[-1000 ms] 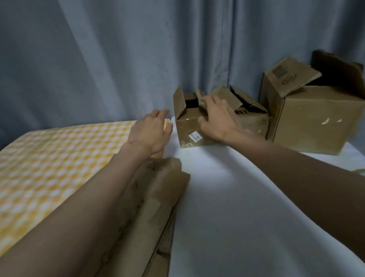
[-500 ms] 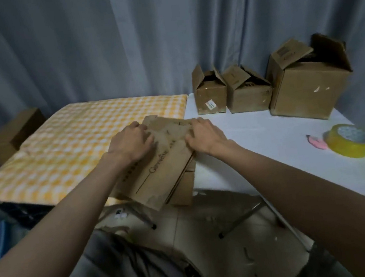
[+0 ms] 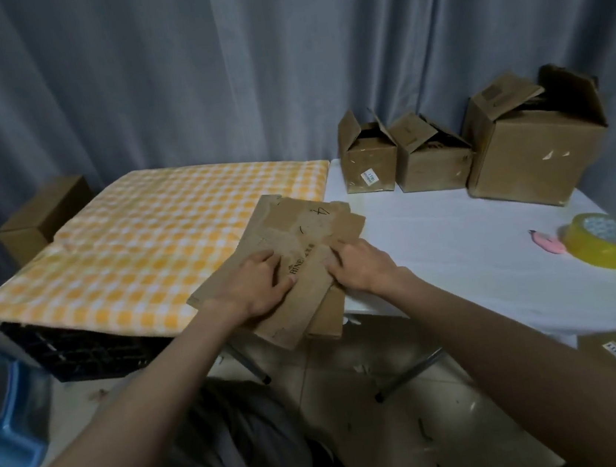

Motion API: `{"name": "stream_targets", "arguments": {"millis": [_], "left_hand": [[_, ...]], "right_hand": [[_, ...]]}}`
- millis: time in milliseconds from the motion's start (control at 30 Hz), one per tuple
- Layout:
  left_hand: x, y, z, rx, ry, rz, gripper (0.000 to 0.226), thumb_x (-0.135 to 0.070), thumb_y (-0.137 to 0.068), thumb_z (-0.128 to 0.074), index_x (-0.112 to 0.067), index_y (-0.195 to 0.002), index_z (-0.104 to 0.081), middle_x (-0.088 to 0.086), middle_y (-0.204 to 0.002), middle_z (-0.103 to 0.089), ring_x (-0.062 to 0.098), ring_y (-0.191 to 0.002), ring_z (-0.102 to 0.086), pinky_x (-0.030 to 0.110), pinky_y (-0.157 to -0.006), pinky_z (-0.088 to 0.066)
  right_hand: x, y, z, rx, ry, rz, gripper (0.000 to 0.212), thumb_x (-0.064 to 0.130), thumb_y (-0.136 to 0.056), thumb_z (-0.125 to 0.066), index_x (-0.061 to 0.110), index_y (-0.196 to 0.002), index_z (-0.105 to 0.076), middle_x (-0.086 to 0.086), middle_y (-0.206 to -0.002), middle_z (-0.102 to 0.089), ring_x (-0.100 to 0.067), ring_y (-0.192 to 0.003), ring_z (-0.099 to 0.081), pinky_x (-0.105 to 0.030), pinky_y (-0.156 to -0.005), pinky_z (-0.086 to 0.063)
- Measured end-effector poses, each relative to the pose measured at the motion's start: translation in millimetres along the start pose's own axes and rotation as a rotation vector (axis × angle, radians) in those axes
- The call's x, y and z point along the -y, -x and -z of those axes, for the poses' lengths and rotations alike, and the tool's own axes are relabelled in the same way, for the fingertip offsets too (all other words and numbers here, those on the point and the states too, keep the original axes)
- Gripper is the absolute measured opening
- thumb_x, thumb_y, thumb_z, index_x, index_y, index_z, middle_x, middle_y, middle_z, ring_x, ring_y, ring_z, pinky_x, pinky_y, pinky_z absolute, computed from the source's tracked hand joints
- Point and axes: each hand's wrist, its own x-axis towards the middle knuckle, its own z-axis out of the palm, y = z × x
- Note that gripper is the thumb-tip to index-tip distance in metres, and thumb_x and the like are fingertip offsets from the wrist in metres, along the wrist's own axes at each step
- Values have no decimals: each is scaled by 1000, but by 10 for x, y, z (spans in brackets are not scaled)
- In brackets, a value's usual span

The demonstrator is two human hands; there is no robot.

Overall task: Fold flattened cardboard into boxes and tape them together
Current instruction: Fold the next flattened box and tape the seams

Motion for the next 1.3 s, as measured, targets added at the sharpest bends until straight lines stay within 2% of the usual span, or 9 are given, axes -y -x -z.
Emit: {"name": "stream_targets", "arguments": {"millis": [200,400,600,733,867,967,1033,1133,1300], "left_hand": [[-114,40,-35,42,1,-21,91,-76,-87,-39,-17,-155,-25,2,-163,-18,24,-146,-26,39,-115,-28],[-132,39,-62,32,23,12,95,-79,-86,-37,-17,-156,-21,1,-164,-16,23,-148,-22,39,-118,-23],[-285,4,14,1,45,75,122,-102,-57,-35,-12,-140,-45,9,-146,-45,30,-127,-48,42,-102,-43],[-346,-116,149,49,72,75,80,-91,-66,-46,-17,-95,-60,3,-100,-66,20,-85,-61,30,-69,-46],[-271,-145,324,75,232,47,53,-62,-90,-50,-13,-71,-59,0,-66,-58,14,-58,-53,26,-53,-37],[-282,-84,396,-29,253,8,43,-31,-99,-51,-15,-58,-47,-2,-53,-45,2,-36,-38,13,-37,-28],[-335,-41,466,-86,235,5,43,-23,-98,-51,-16,-56,-46,-3,-53,-47,1,-37,-43,14,-36,-29],[-393,19,743,-227,163,33,37,-27,-96,-49,-14,-62,-58,0,-61,-54,16,-56,-54,26,-49,-34],[-352,85,1396,-473,139,44,36,-26,-94,-46,-8,-66,-60,17,-70,-58,38,-75,-54,36,-64,-36]], "right_hand": [[-369,64,12,50,-72,16,44,33,-106,-39,19,-148,-40,-13,-145,-50,-34,-128,-50,-46,-105,-43],[-171,48,-48,-96,-217,10,30,17,-104,-41,10,-132,-51,-15,-132,-58,-35,-117,-56,-48,-100,-47],[-58,-9,19,-187,-141,-14,28,1,-100,-39,5,-123,-54,-17,-124,-59,-36,-105,-60,-49,-92,-51],[-50,-50,99,-228,-205,-38,28,4,-100,-39,9,-121,-57,-18,-117,-63,-37,-103,-61,-46,-91,-52],[-9,-107,152,-242,-436,-89,45,1,-98,-40,15,-138,-56,-18,-127,-63,-38,-119,-54,-38,-100,-45],[61,-139,179,-288,-697,-202,42,3,-97,-44,11,-137,-52,-10,-127,-62,-32,-122,-54,-28,-92,-43],[125,-147,208,-304,-904,-342,42,11,-96,-52,10,-138,-47,-9,-126,-61,-29,-114,-61,-28,-89,-47],[226,-160,231,-224,-1159,-425,24,16,-93,-64,10,-114,-57,-11,-113,-70,-26,-91,-73,-35,-83,-61],[486,-139,424,-156,-1263,-326,18,10,-95,-61,10,-112,-63,-13,-109,-72,-30,-98,-71,-43,-87,-61]]}}
